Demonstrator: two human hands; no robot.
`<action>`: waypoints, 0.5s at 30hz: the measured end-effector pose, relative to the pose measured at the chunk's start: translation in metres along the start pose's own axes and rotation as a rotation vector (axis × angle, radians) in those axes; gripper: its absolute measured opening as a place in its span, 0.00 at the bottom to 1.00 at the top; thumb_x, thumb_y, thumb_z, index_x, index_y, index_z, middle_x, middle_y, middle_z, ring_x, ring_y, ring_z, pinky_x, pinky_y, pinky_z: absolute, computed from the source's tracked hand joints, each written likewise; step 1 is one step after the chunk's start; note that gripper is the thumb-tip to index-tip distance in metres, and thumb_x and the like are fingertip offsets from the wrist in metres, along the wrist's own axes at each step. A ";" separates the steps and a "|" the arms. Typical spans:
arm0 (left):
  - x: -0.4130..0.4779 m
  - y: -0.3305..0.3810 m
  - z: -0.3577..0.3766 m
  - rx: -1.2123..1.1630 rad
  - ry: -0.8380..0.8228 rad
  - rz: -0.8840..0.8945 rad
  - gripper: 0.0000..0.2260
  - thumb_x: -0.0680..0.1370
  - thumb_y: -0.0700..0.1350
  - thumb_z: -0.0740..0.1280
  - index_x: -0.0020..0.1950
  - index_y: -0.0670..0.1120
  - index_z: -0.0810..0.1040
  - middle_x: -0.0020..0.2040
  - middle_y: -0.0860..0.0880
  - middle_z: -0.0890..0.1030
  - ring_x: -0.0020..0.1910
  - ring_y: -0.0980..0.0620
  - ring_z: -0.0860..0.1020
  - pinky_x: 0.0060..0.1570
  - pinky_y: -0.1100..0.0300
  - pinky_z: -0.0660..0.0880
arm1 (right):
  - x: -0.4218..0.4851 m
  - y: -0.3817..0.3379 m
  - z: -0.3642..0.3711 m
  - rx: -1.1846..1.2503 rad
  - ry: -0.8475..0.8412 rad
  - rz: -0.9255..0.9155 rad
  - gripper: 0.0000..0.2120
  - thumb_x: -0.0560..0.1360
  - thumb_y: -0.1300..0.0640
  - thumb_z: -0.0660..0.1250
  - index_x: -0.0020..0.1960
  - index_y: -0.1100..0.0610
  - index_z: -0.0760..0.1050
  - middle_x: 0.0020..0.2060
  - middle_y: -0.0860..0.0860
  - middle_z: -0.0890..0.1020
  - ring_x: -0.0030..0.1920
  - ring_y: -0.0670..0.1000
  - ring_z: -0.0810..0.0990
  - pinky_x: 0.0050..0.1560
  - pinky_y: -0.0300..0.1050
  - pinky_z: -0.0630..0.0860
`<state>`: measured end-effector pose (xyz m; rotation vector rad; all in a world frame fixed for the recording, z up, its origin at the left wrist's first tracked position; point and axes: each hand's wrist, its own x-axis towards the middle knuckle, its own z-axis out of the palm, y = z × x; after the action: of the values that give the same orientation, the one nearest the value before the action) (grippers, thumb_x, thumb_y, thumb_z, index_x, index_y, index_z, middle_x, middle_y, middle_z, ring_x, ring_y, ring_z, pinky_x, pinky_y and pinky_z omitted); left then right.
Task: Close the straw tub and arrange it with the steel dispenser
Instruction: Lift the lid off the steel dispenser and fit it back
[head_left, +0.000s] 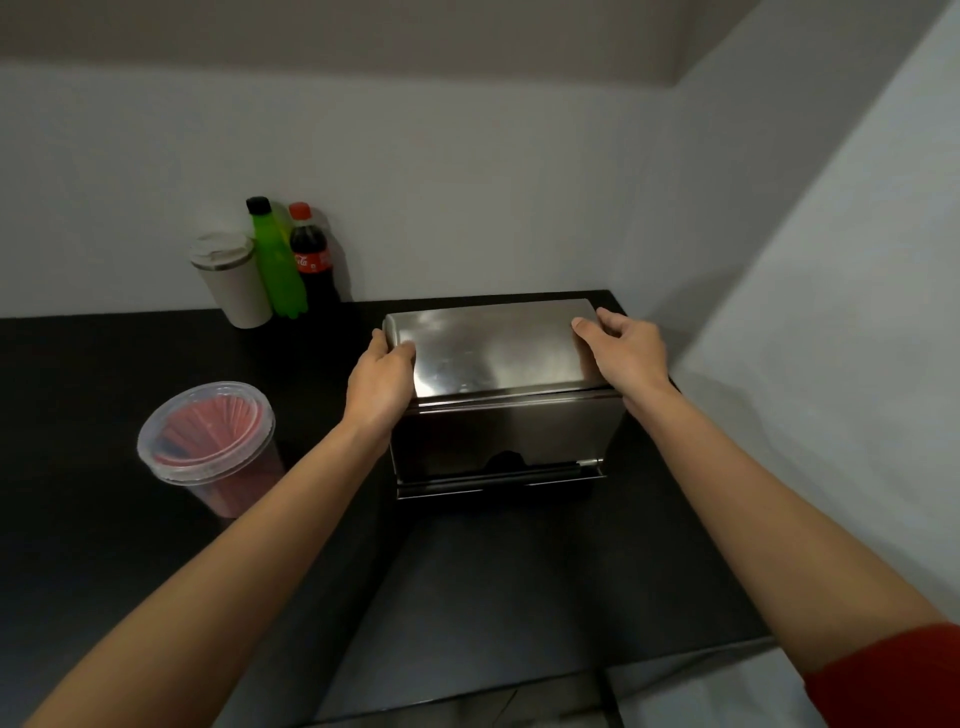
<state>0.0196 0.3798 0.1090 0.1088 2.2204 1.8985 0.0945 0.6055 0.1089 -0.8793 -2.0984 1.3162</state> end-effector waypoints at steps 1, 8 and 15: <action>-0.001 0.000 0.000 -0.001 -0.006 -0.004 0.27 0.79 0.45 0.57 0.77 0.46 0.51 0.76 0.47 0.59 0.68 0.48 0.66 0.57 0.58 0.67 | -0.001 0.000 0.000 -0.005 -0.004 -0.001 0.28 0.72 0.48 0.69 0.68 0.56 0.69 0.66 0.51 0.74 0.64 0.51 0.73 0.56 0.38 0.66; -0.002 -0.003 0.001 0.009 -0.024 -0.029 0.28 0.79 0.46 0.58 0.77 0.47 0.51 0.74 0.46 0.63 0.63 0.50 0.69 0.53 0.59 0.66 | -0.004 0.003 -0.001 -0.028 -0.025 -0.004 0.28 0.72 0.47 0.68 0.69 0.56 0.68 0.67 0.51 0.74 0.65 0.51 0.72 0.56 0.38 0.66; -0.002 -0.003 0.003 0.103 -0.031 0.025 0.26 0.80 0.47 0.57 0.76 0.46 0.53 0.71 0.45 0.66 0.52 0.54 0.69 0.47 0.60 0.67 | -0.005 0.005 -0.003 -0.059 -0.022 -0.015 0.28 0.72 0.46 0.68 0.68 0.56 0.68 0.66 0.51 0.74 0.65 0.51 0.73 0.55 0.38 0.66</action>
<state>0.0228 0.3813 0.1063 0.1825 2.3062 1.7817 0.1009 0.6049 0.1049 -0.8754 -2.1660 1.2680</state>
